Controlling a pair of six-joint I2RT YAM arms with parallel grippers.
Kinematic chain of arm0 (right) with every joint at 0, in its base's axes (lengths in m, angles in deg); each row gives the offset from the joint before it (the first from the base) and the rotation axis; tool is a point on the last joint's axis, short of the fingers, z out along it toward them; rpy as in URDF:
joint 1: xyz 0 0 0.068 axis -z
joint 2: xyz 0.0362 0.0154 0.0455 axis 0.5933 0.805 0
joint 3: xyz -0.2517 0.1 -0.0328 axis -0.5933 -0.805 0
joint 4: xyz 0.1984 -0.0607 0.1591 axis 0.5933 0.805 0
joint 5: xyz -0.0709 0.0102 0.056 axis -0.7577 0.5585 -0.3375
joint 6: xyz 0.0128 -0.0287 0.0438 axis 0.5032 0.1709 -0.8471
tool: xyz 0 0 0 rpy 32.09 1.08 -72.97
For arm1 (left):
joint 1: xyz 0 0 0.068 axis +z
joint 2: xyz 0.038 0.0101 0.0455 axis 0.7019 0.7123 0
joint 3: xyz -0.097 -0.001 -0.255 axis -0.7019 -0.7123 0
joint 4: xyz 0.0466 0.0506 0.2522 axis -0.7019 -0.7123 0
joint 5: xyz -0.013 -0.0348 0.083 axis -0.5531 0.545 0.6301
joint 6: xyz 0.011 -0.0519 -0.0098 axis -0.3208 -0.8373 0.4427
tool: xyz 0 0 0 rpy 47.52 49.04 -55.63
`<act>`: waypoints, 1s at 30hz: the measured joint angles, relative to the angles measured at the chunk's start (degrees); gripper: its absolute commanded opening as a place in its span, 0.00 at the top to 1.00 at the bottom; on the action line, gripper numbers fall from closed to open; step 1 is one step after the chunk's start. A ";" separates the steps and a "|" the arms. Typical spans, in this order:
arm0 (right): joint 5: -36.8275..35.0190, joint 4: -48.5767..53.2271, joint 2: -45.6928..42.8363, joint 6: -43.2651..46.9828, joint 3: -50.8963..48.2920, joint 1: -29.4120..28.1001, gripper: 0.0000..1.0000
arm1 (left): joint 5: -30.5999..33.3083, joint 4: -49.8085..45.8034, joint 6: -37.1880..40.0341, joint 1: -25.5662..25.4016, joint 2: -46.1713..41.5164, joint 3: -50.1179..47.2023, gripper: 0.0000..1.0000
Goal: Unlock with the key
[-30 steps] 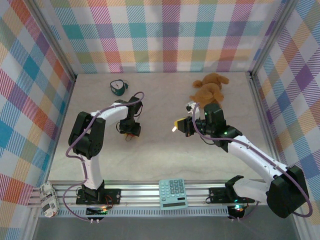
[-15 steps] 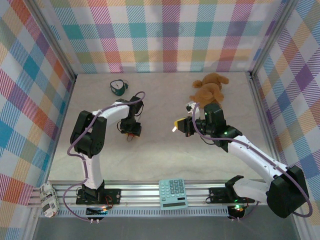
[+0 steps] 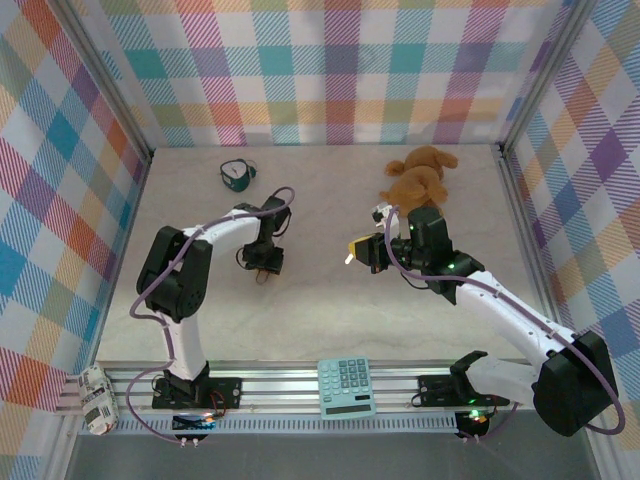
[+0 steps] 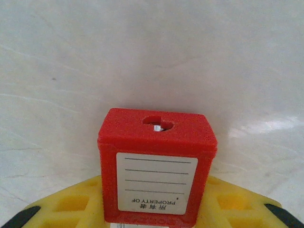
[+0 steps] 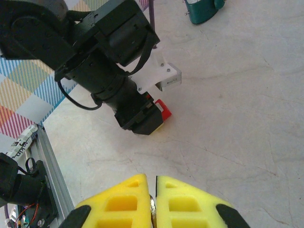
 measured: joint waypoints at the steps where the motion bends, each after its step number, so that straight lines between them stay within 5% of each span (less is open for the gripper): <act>1: -0.02 0.00 -0.02 -0.04 0.00 -0.02 1.00 | 0.20 0.81 0.00 -1.03 -1.09 -0.70 0.61; 14: -5.68 2.05 -3.19 -1.38 0.00 -0.28 1.00 | 6.14 31.93 0.94 -16.44 -26.14 -24.28 0.63; 23: -15.80 1.68 -5.90 -5.95 -0.46 -3.93 1.00 | 18.40 53.99 8.07 -31.76 -30.62 -35.93 0.68; 30: -22.47 0.46 -5.90 -8.61 -3.28 -9.68 1.00 | 22.82 61.72 11.21 -36.11 -31.17 -36.46 0.71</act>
